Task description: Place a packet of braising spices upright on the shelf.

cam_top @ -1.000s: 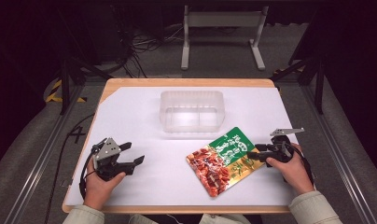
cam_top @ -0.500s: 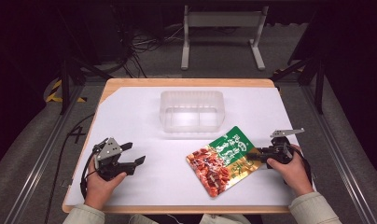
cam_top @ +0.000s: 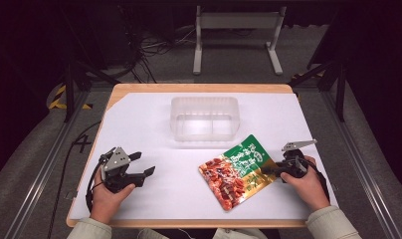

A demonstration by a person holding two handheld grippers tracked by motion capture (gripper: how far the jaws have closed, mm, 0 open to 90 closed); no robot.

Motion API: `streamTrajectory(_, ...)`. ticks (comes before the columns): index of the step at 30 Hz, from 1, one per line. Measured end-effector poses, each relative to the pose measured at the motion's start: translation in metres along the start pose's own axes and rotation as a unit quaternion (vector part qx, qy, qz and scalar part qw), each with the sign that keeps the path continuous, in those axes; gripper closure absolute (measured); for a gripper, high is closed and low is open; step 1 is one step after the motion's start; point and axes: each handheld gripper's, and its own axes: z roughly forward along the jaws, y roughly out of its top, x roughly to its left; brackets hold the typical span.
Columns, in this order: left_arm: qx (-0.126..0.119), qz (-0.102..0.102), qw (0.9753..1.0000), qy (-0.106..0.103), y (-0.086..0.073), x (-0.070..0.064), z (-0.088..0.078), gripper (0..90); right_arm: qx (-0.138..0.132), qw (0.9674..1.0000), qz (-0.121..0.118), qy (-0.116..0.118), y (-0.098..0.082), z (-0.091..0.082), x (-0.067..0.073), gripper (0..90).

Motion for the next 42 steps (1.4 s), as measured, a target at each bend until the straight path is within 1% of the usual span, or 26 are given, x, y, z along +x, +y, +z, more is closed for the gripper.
streamTrajectory(2,0.0,-0.001,1.0,0.0,0.0,0.0,0.0,28.6,0.006,1.0,0.0,-0.008,0.0,-0.001,0.001,86.5)
streamTrajectory(6,0.002,0.0,1.0,0.0,0.0,0.0,0.0,28.7,0.001,0.9999,-0.003,-0.01,0.001,-0.003,0.003,88.1)
streamTrajectory(10,0.001,0.0,1.0,0.001,0.0,0.0,0.0,28.7,-0.015,0.9997,-0.013,-0.012,0.006,-0.011,0.009,90.0)
streamTrajectory(12,0.001,-0.001,1.0,0.002,0.0,0.0,0.0,28.7,-0.023,0.9995,-0.02,-0.011,0.009,-0.016,0.013,90.0)
streamTrajectory(13,0.001,-0.004,1.0,0.001,0.0,-0.001,0.0,28.7,-0.025,0.9994,-0.023,-0.012,0.011,-0.018,0.015,90.0)
streamTrajectory(19,0.0,-0.003,1.0,0.001,0.0,0.0,-0.001,29.6,-0.038,0.998,-0.047,-0.018,0.02,-0.029,0.028,90.0)
streamTrajectory(21,0.001,-0.006,1.0,-0.001,-0.001,0.0,-0.001,29.7,-0.04,0.9978,-0.05,-0.018,0.021,-0.03,0.03,90.0)
streamTrajectory(23,-0.001,-0.004,1.0,0.002,-0.001,0.001,-0.001,29.7,-0.044,0.997,-0.062,-0.018,0.026,-0.035,0.036,90.0)
streamTrajectory(27,0.0,-0.007,1.0,-0.001,0.0,0.001,0.0,29.7,-0.05,0.9951,-0.082,-0.021,0.034,-0.041,0.047,90.0)
streamTrajectory(28,0.0,-0.007,1.0,-0.001,0.0,0.001,0.0,29.8,-0.05,0.9951,-0.082,-0.021,0.034,-0.041,0.047,90.0)
streamTrajectory(29,-0.001,-0.008,1.0,-0.001,-0.001,0.001,0.0,29.8,-0.052,0.9945,-0.088,-0.02,0.036,-0.043,0.05,90.0)
streamTrajectory(31,0.0,-0.005,1.0,0.0,0.0,0.001,0.0,29.9,-0.056,0.9939,-0.093,-0.017,0.039,-0.046,0.054,90.0)
streamTrajectory(32,-0.001,-0.009,1.0,-0.001,0.0,0.001,0.0,29.9,-0.058,0.9937,-0.095,-0.017,0.041,-0.047,0.056,90.0)
streamTrajectory(34,-0.001,-0.008,1.0,0.0,0.0,0.002,0.0,29.9,-0.062,0.9925,-0.105,-0.013,0.045,-0.051,0.063,90.0)
streamTrajectory(37,-0.001,-0.011,0.9999,-0.004,-0.001,0.001,0.0,29.9,-0.073,0.9905,-0.116,-0.014,0.049,-0.053,0.07,90.0)
streamTrajectory(40,-0.002,-0.012,0.9999,-0.005,-0.001,0.002,0.0,29.9,-0.081,0.989,-0.123,-0.01,0.053,-0.056,0.075,90.0)
streamTrajectory(42,-0.002,-0.013,0.9999,-0.003,-0.001,0.002,-0.001,29.9,-0.084,0.9886,-0.125,-0.008,0.054,-0.057,0.077,90.0)
